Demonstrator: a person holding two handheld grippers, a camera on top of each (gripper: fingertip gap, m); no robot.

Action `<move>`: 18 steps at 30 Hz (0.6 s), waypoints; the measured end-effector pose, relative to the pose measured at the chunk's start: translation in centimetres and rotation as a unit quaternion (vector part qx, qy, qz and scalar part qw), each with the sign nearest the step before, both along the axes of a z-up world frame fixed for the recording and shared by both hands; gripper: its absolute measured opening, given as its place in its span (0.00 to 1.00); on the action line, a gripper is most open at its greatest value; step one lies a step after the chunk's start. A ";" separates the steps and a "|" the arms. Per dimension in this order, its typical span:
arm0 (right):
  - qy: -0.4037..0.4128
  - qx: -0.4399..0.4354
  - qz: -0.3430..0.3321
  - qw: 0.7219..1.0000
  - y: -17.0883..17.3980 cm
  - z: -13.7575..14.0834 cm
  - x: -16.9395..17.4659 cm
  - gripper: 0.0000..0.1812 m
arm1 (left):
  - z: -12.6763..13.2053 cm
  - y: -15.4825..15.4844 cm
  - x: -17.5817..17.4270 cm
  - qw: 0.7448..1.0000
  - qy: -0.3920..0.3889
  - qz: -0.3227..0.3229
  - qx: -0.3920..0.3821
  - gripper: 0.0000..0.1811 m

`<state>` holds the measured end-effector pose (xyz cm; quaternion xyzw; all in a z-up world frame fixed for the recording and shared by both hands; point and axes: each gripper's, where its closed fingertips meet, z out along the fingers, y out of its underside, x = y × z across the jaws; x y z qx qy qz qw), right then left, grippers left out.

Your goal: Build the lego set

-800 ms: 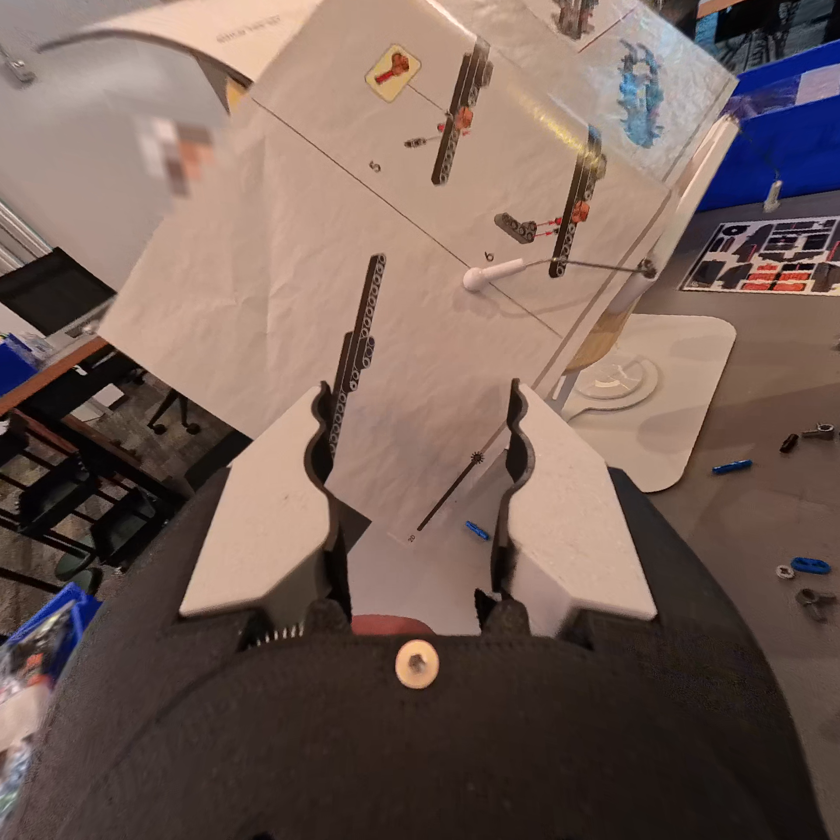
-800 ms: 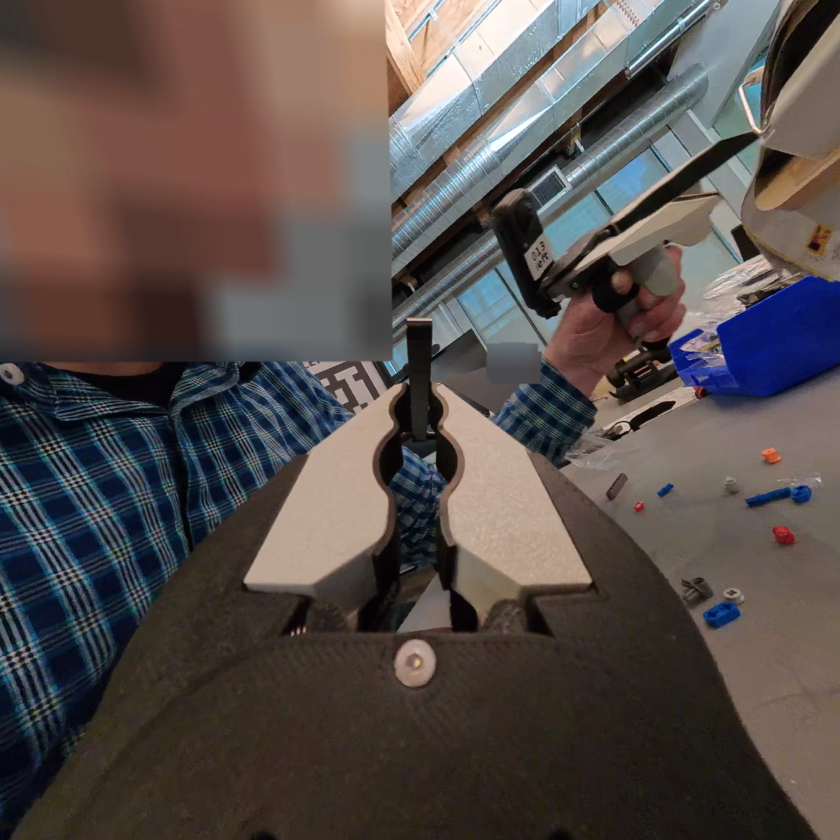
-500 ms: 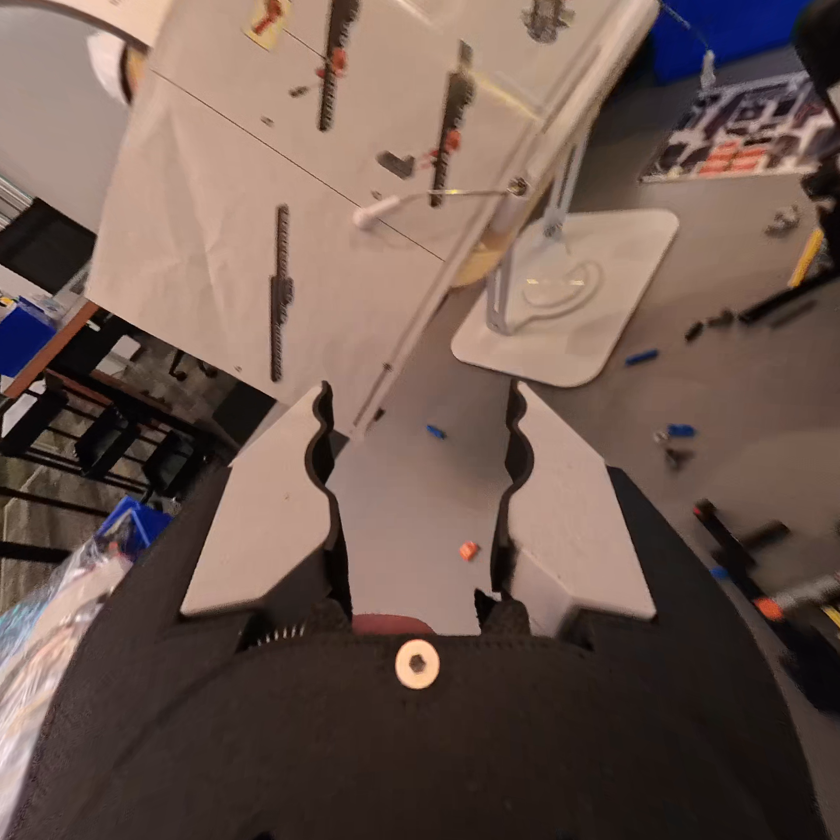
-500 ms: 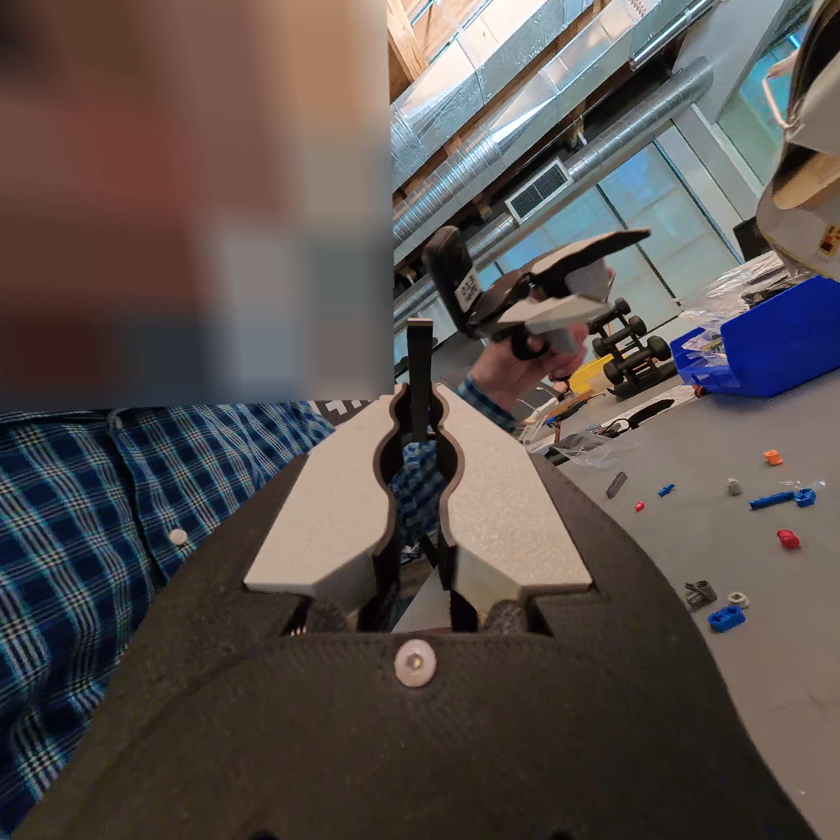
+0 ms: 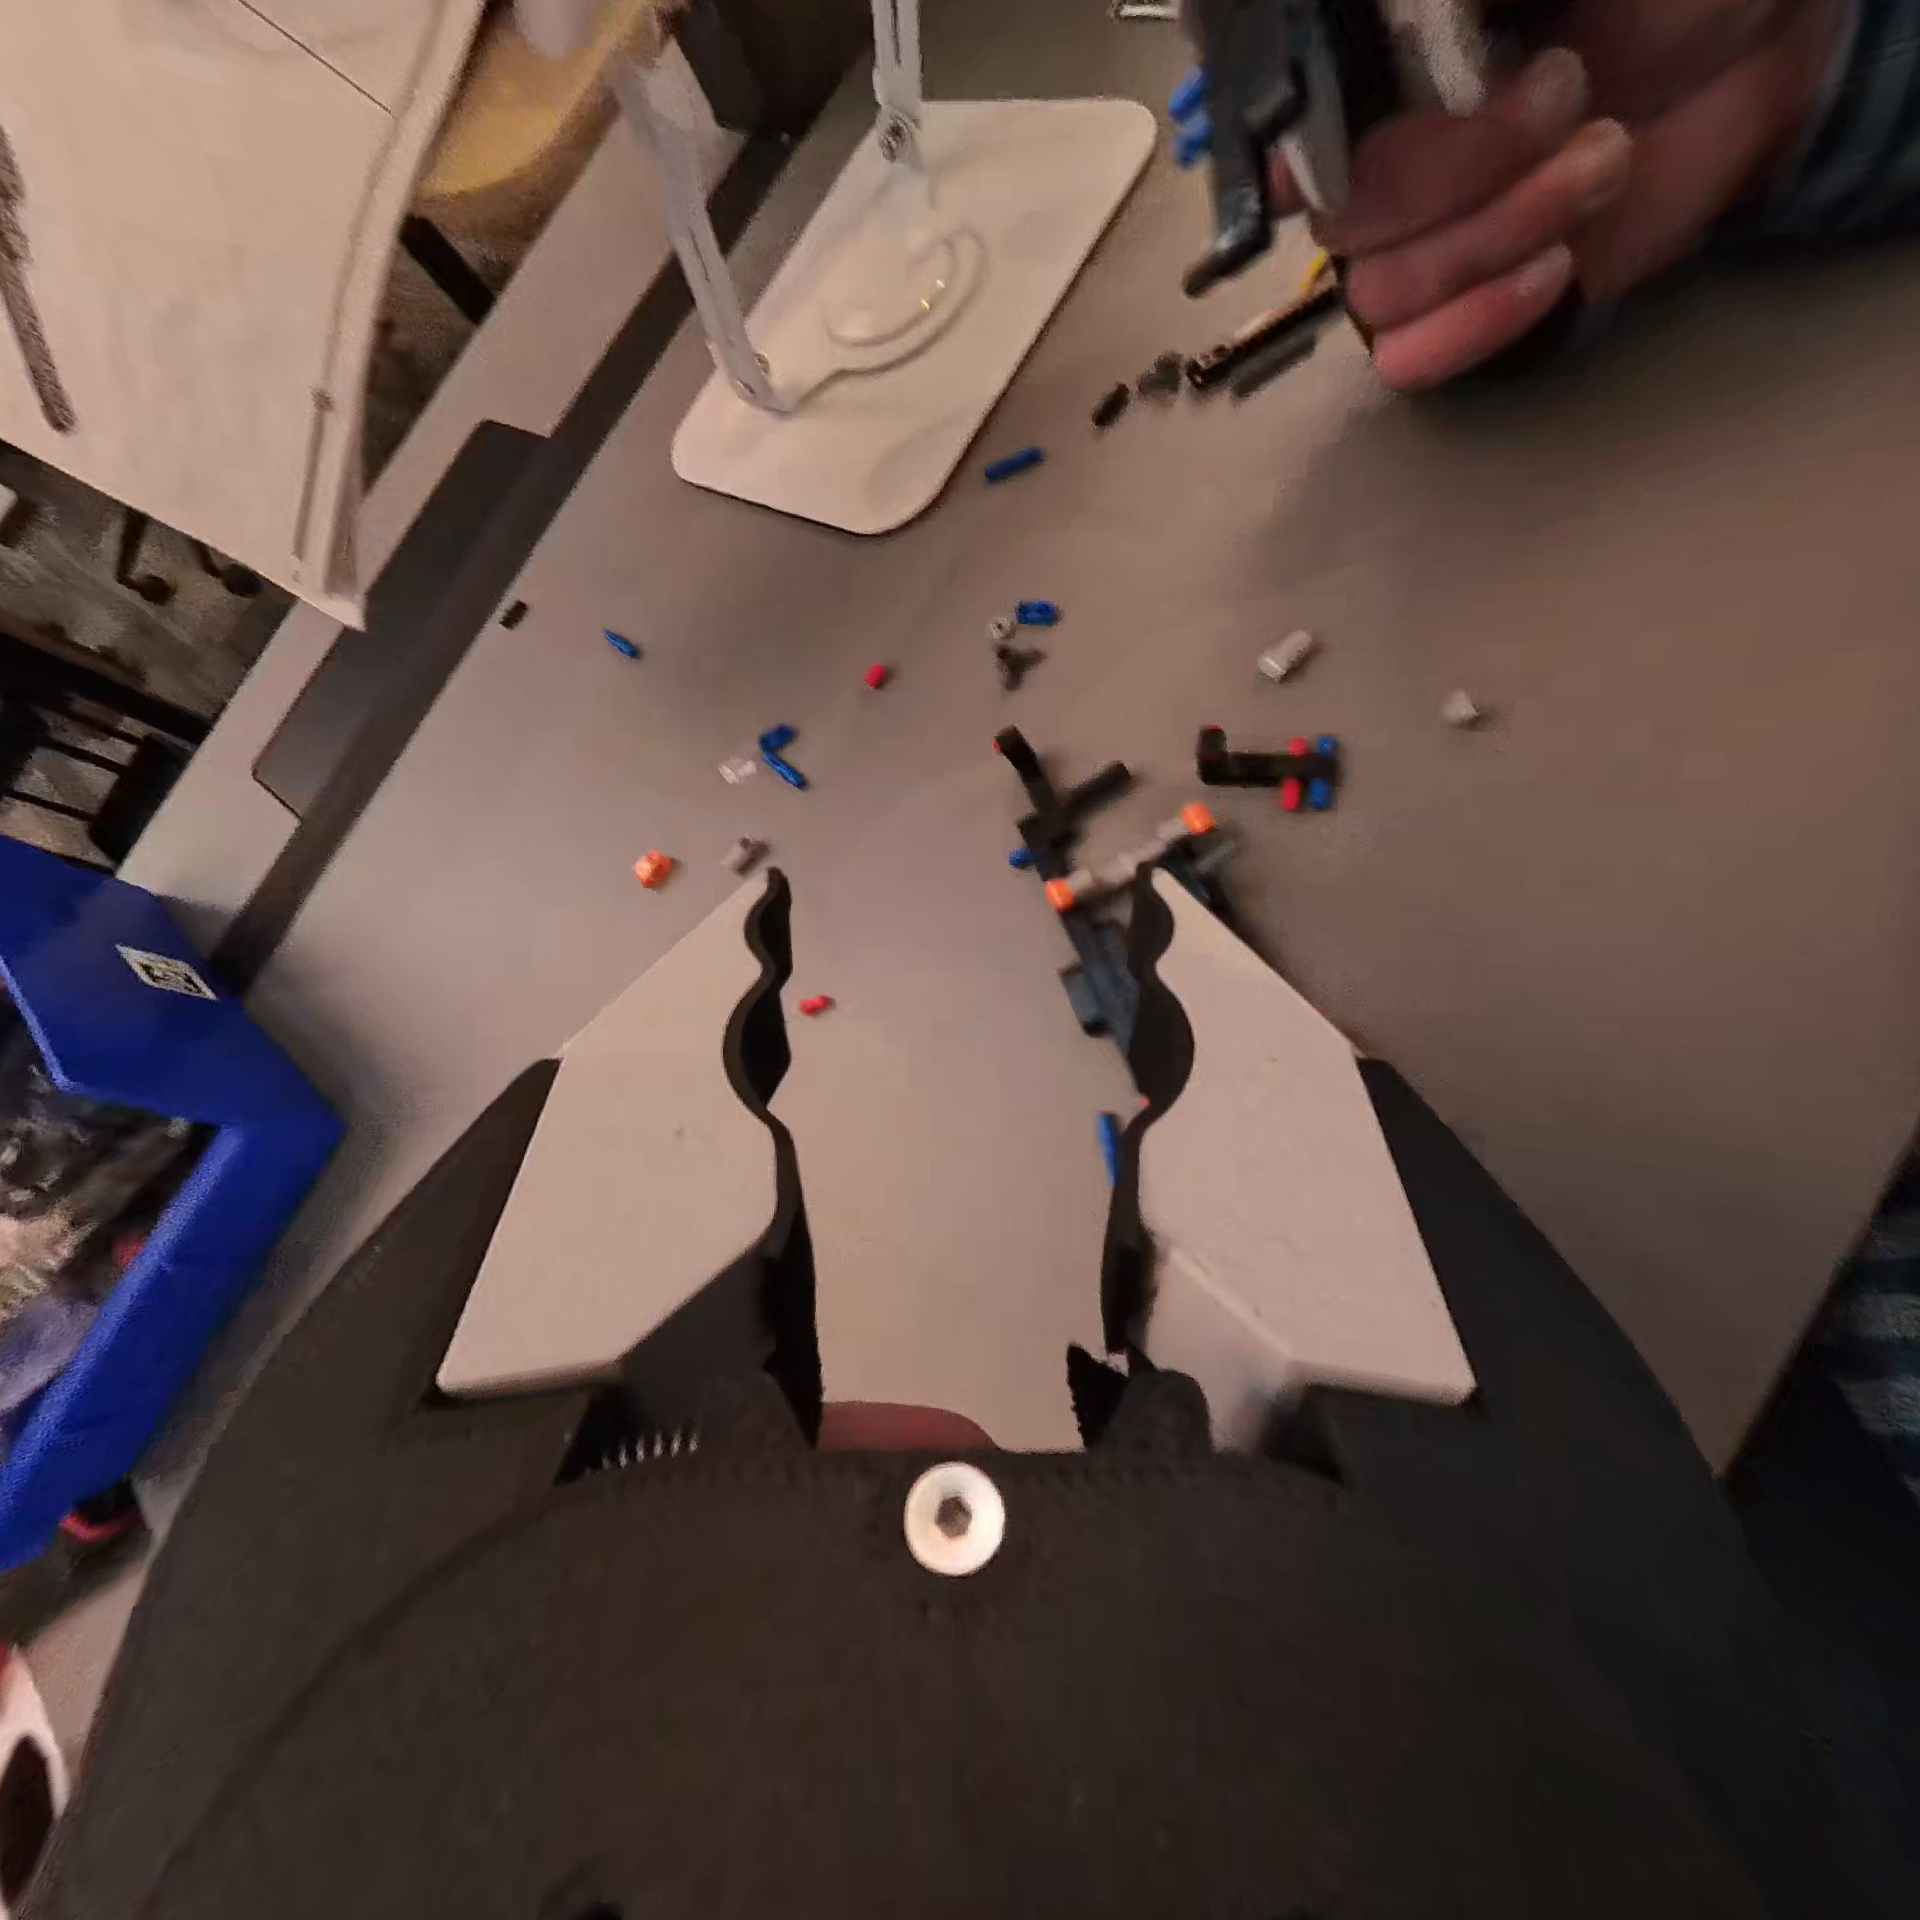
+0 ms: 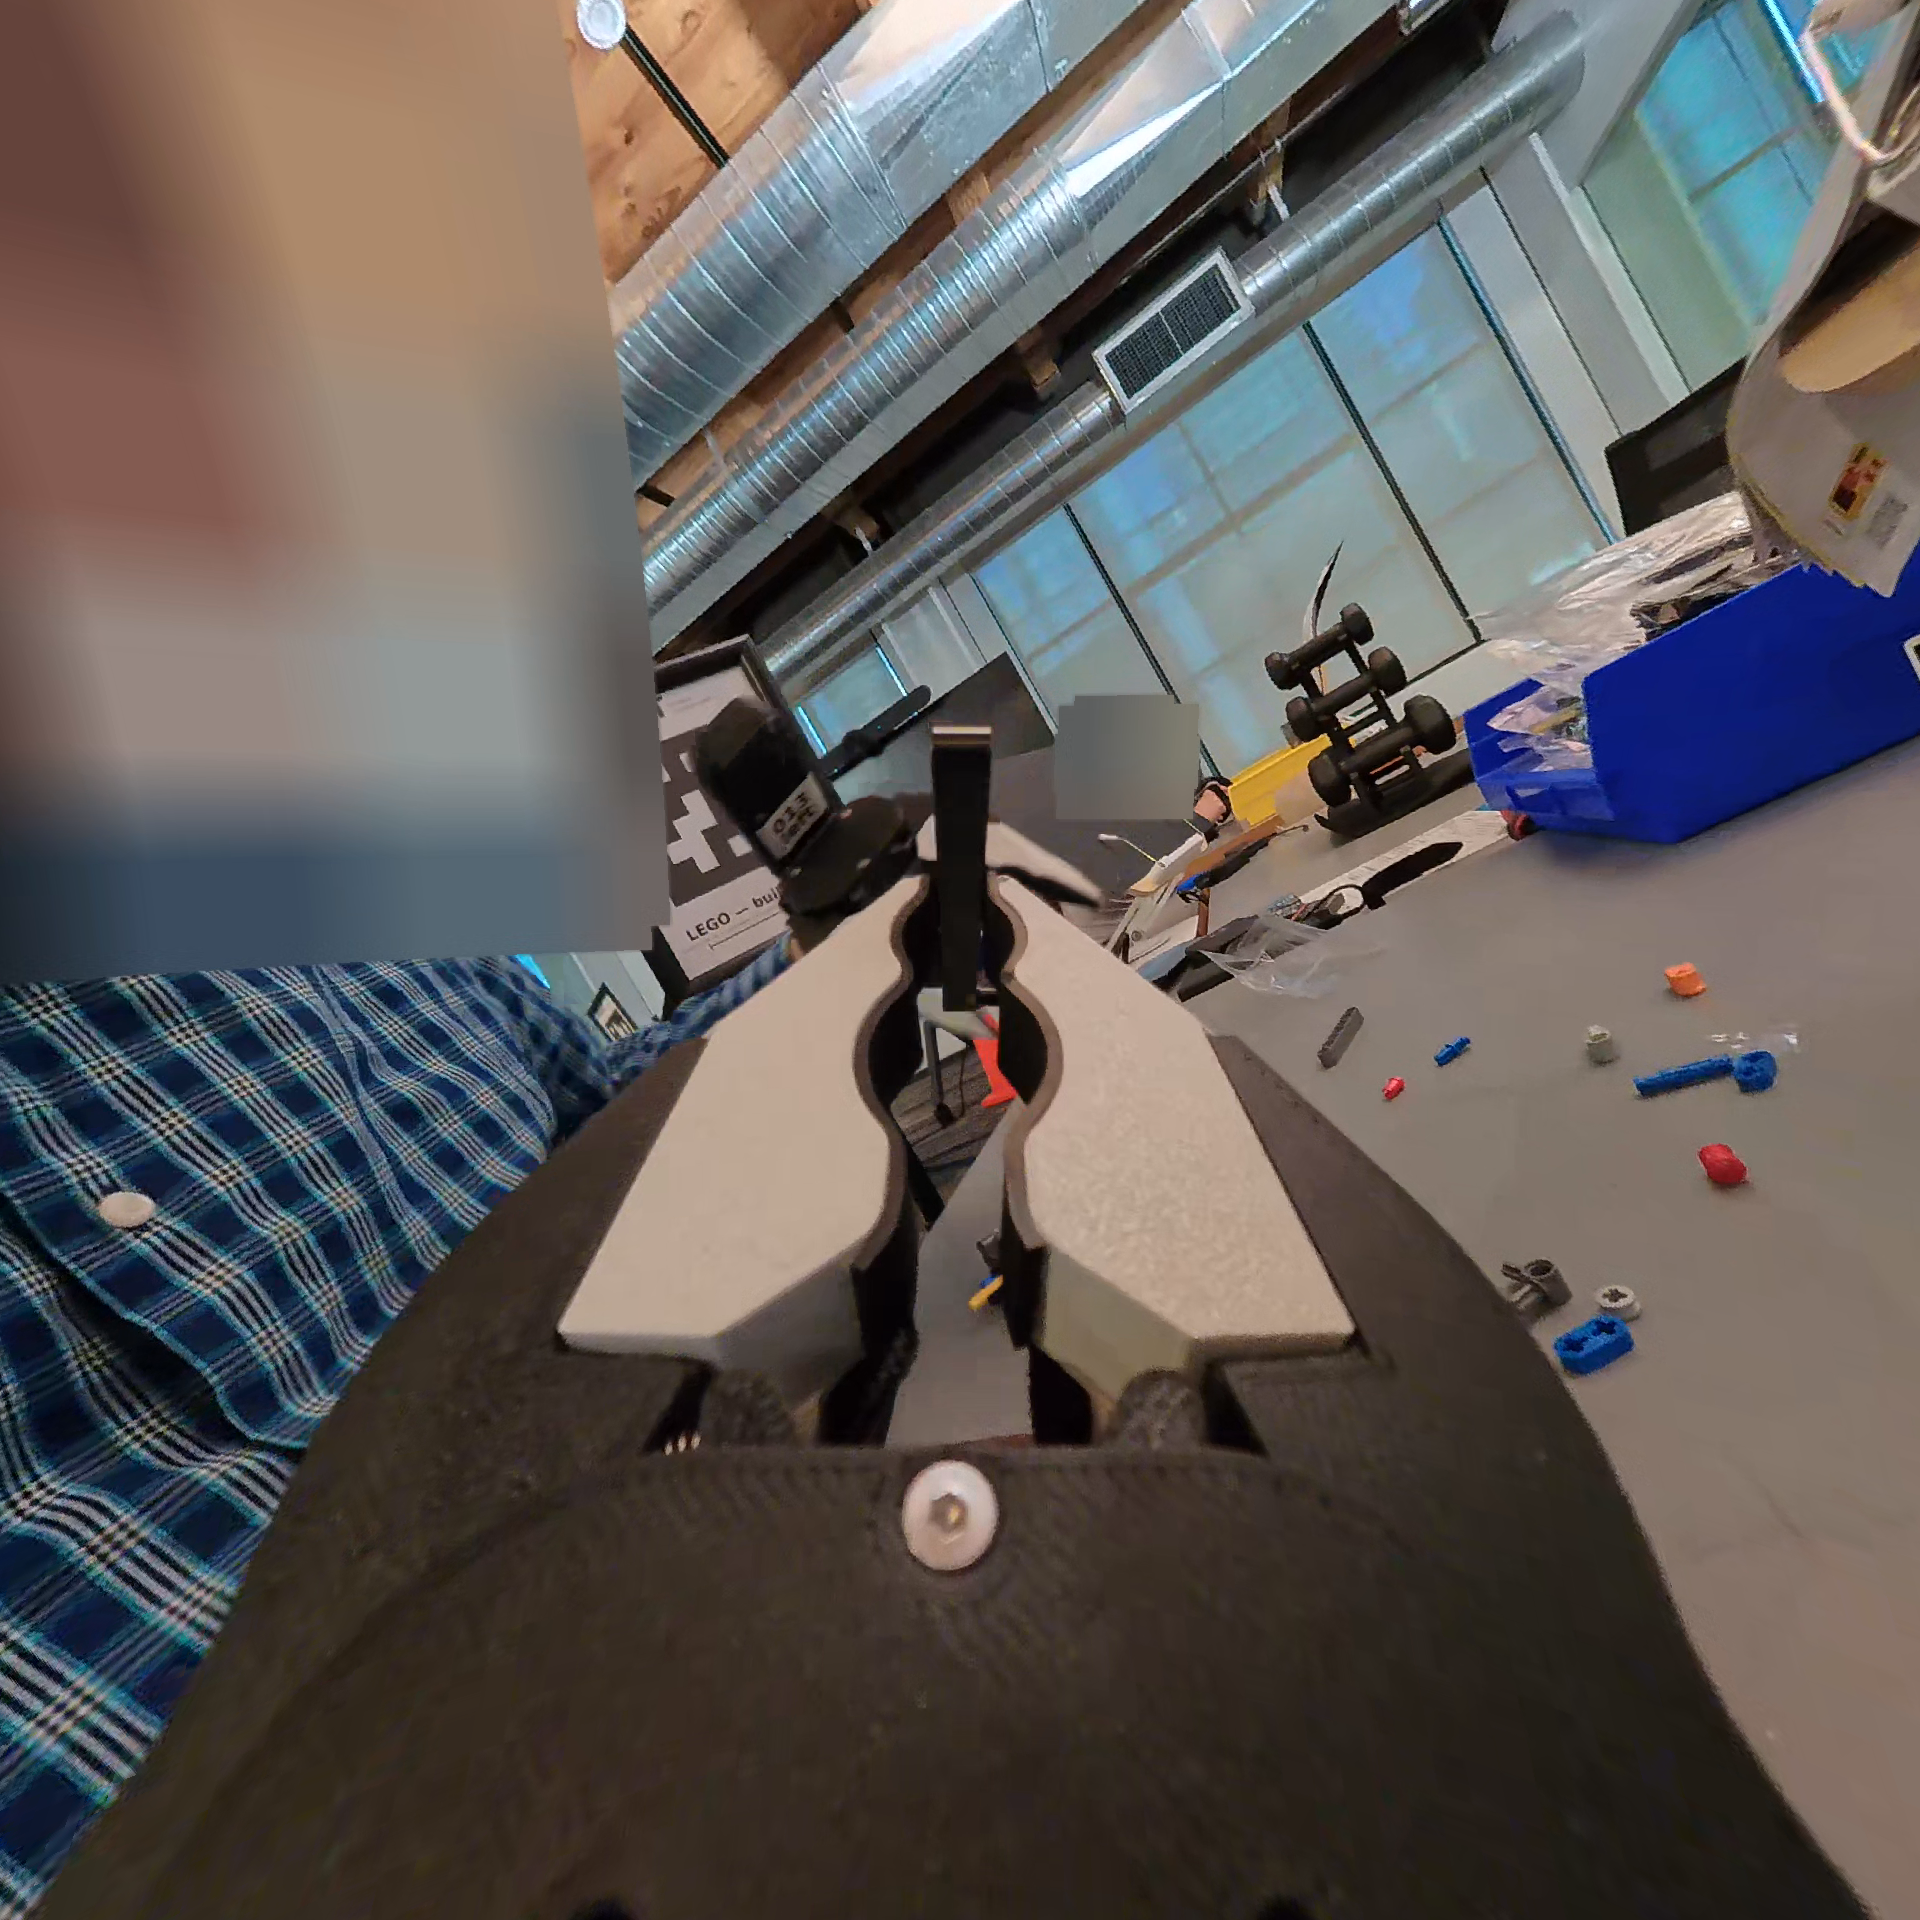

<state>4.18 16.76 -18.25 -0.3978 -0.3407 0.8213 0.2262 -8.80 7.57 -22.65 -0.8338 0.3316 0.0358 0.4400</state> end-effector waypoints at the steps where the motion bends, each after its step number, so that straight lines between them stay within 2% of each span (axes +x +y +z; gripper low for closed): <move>1: -0.001 0.002 0.000 1.000 -0.1 0.0 0.0 0.03 | -0.5 -0.9 0.5 1.000 -0.004 0.001 -0.006 0.35; 7: -0.002 0.016 0.006 1.000 -0.9 0.1 -0.1 0.03 | -2.7 -5.9 2.7 0.999 0.003 0.016 -0.032 0.31; 11: -0.002 0.023 0.008 1.000 -1.2 0.1 -0.2 0.03 | -4.0 -8.5 4.4 0.998 -0.027 0.022 -0.047 0.25; 14: -0.004 0.026 0.010 1.000 -1.4 0.1 -0.2 0.03 | -5.6 -9.6 5.4 0.997 -0.034 0.026 -0.063 0.22; 18: -0.005 0.033 0.010 0.999 -1.6 0.0 -0.3 0.03 | -8.3 -10.3 5.8 0.996 0.000 0.034 -0.084 0.25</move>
